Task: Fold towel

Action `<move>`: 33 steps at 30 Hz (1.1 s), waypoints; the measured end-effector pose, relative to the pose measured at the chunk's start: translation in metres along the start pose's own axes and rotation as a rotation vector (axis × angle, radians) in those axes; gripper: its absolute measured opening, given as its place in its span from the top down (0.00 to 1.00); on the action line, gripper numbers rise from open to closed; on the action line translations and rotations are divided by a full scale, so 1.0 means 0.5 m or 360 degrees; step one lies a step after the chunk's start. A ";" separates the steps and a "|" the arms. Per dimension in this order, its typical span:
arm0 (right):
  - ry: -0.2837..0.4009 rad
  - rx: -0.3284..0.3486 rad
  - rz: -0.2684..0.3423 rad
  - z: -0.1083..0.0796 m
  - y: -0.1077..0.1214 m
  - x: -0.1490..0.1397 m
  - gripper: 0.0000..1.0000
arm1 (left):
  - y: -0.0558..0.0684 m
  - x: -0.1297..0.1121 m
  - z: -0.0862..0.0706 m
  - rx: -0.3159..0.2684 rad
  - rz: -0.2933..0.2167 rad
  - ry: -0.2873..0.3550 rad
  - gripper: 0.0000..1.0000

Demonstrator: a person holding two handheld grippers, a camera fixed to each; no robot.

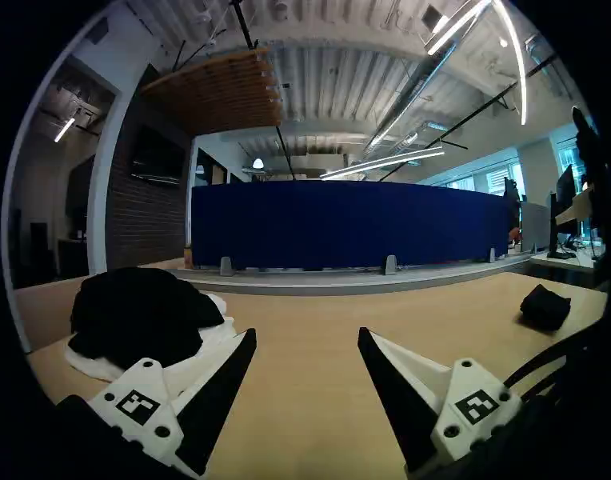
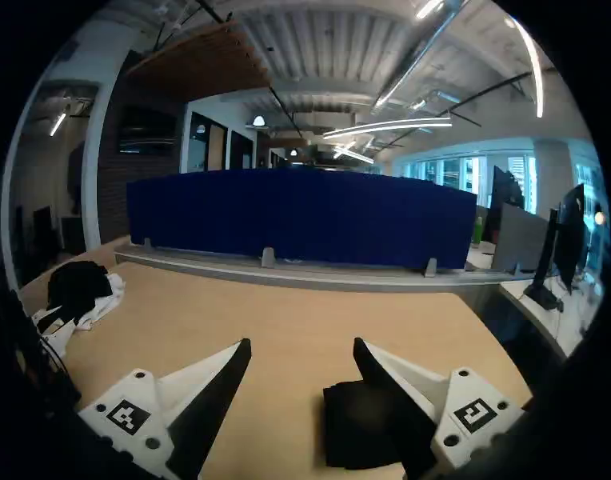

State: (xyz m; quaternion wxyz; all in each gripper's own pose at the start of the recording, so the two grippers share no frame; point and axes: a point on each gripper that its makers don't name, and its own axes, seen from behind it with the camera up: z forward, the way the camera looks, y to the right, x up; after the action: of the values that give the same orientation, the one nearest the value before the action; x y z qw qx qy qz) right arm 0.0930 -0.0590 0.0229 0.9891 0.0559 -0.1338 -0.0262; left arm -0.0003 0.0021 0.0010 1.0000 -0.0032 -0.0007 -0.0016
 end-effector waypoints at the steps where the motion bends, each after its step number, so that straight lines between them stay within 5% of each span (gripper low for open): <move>1: 0.0000 -0.0001 0.0001 0.000 0.002 0.000 0.01 | 0.000 0.000 0.000 0.0000 0.0001 0.0000 0.06; 21: 0.0238 -0.0068 0.0067 -0.045 0.112 0.055 0.01 | 0.001 0.002 -0.005 0.0000 0.0004 0.0002 0.05; 33: 0.0310 -0.0084 0.0079 -0.048 0.126 -0.033 0.01 | 0.001 0.002 -0.004 0.0000 0.0004 0.0002 0.05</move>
State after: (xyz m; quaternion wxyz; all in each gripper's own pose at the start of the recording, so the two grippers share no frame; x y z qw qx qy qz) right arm 0.0859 0.0073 0.0032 0.9989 0.0286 -0.0374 0.0002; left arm 0.0008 0.0026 -0.0008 1.0000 -0.0032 0.0000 -0.0002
